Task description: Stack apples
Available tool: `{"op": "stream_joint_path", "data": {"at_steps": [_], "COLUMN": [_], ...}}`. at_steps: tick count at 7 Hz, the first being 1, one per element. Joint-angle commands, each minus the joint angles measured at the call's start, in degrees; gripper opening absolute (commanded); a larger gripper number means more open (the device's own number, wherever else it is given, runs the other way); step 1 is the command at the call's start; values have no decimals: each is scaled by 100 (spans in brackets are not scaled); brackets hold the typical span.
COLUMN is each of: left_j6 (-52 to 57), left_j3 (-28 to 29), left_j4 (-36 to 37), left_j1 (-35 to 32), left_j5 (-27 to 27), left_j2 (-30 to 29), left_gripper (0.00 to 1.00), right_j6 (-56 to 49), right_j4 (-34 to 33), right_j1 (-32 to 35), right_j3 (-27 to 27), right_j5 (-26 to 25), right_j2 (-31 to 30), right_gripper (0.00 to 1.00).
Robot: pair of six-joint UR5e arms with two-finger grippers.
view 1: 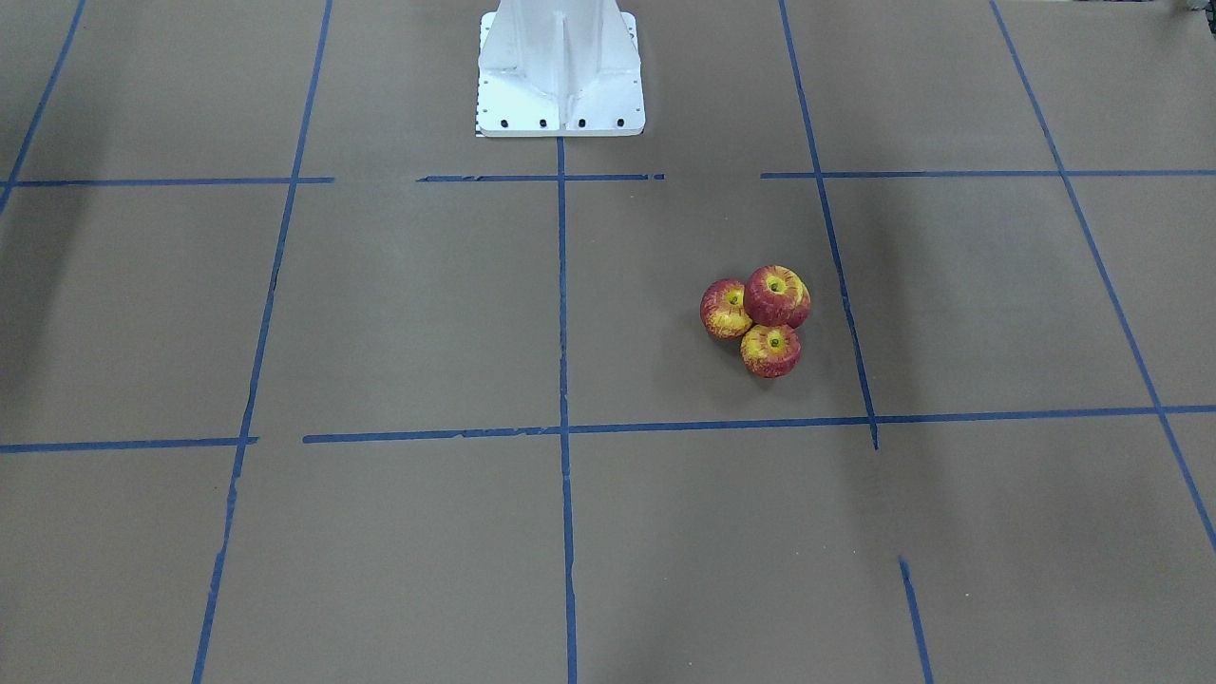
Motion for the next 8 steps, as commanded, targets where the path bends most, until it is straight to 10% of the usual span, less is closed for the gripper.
{"op": "stream_joint_path", "data": {"at_steps": [1,8], "left_j6": [-18,-519], "left_j3": [25,-168], "left_j4": [268,173], "left_j1": [-26,27], "left_j5": [-335,-485], "left_j2": [30,136], "left_gripper": [100,100], "right_j6": [0,0], "right_j4": [0,0], "right_j1": [0,0], "right_j3": [0,0], "right_j5": [0,0], "right_j2": [0,0], "right_gripper": [100,100]}}
